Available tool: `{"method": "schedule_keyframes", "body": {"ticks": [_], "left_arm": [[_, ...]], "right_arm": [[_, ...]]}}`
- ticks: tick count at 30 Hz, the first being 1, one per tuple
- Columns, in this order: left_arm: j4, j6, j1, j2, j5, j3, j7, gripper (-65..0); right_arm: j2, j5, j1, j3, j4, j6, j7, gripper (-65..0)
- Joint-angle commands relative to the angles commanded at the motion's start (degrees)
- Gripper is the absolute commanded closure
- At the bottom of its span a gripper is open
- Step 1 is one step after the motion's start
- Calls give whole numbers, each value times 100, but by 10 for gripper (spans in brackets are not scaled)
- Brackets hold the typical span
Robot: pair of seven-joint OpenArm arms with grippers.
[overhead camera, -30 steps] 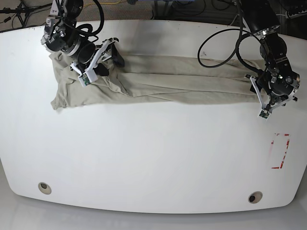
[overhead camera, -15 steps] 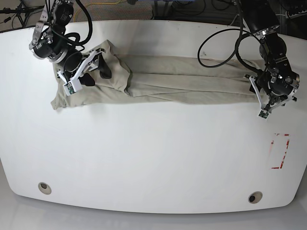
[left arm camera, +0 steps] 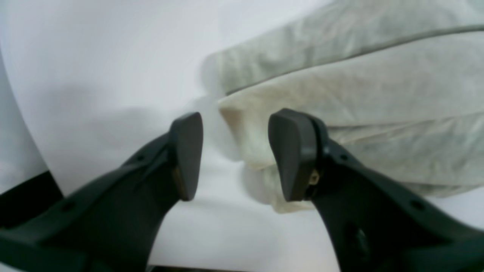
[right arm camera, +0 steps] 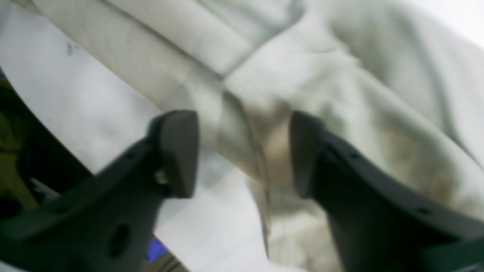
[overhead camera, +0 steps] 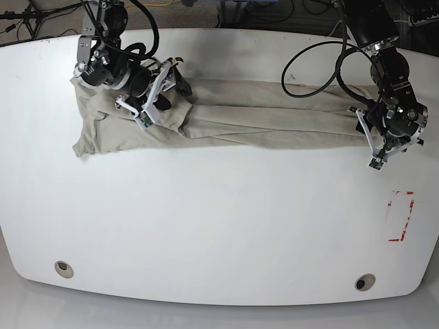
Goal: Fold the T-shirt properly
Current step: 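Fold the strip's end with the right gripper back over itself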
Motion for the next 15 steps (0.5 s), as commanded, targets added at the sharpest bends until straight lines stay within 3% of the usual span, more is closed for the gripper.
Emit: {"method": "schedule_keyframes", "body": {"ticks": [7, 12, 15], "left_arm": [[44, 0, 0, 0, -18, -26, 0, -300], [44, 0, -9, 0, -35, -141, 0, -300], [53, 0, -18, 53, -132, -352, 0, -300]], "right_arm": [[255, -79, 0, 1152, 149, 53, -9, -193], [510, -123, 53, 1380, -229, 53, 0, -128], [589, -132, 141, 1371, -580, 53, 44, -132]]}}
